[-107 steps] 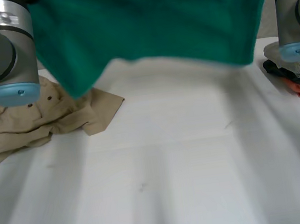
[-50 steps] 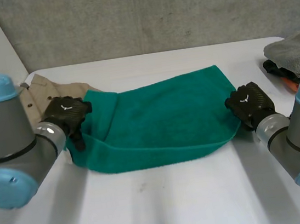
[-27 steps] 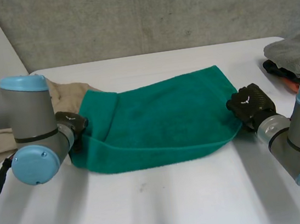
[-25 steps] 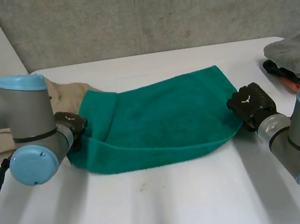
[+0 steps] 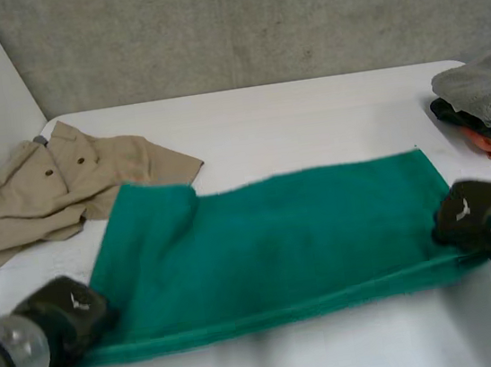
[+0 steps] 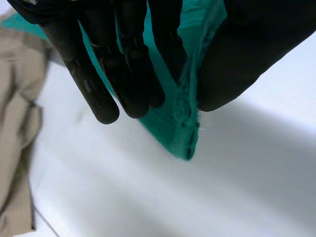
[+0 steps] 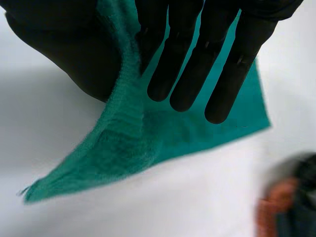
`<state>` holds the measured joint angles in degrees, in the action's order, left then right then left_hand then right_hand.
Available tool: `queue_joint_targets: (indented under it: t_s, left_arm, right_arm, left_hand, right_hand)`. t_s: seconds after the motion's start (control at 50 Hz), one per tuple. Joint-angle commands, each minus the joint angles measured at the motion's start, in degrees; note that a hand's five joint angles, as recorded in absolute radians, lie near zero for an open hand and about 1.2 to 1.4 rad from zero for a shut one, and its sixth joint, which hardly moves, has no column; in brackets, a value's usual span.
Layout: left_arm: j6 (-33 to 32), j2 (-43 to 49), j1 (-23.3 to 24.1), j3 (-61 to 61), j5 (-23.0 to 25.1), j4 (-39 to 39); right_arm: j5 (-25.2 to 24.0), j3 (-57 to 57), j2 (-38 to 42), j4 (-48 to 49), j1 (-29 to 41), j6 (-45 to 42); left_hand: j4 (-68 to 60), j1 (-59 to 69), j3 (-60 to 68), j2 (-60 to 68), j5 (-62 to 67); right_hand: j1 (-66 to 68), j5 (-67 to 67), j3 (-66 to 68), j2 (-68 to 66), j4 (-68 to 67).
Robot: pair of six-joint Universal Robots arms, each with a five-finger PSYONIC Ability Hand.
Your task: Fold the laundry.
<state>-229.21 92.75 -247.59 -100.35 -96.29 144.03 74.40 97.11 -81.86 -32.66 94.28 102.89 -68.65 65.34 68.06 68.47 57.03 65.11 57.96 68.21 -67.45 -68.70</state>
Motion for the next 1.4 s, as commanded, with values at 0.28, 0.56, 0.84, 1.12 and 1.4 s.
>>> queue_joint_targets:
  t_s: [0.28, 0.56, 0.84, 1.12, 1.4]
  left_arm:
    - [1.6, 25.1, -0.9, 47.8, -1.9, 33.6]
    - [13.3, 19.8, -2.2, 47.5, -1.7, 59.3]
    - [16.0, 22.2, -3.2, 26.5, -2.3, 59.8]
    - [17.8, 28.5, -1.9, 11.9, -2.2, 64.4]
    - [17.8, 23.9, -2.7, 7.5, -1.9, 60.8]
  right_arm:
    - [12.1, -42.6, 18.1, 22.3, 6.4, 17.7]
    - [5.2, -39.9, 13.5, 55.1, 2.7, 38.0]
    - [1.0, -29.1, 19.8, 49.5, 3.5, 37.7]
    - [1.3, -22.6, 34.7, 45.5, 2.9, 38.3]
    - [3.0, -22.1, 31.8, 37.9, 1.1, 38.4]
  left_hand:
    - [-11.3, 14.7, 11.9, 11.5, 13.0]
    - [-11.3, 14.7, 11.9, 11.5, 13.0]
    - [-11.3, 14.7, 11.9, 11.5, 13.0]
    - [-11.3, 14.7, 11.9, 11.5, 13.0]
    - [-11.3, 14.7, 11.9, 11.5, 13.0]
  right_hand:
    - [14.9, 12.0, 11.8, -12.5, -11.3]
    - [14.9, 12.0, 11.8, -12.5, -11.3]
    - [14.9, 12.0, 11.8, -12.5, -11.3]
    - [0.9, -1.9, -2.2, 1.4, 2.7]
    - [14.9, 12.0, 11.8, -12.5, -11.3]
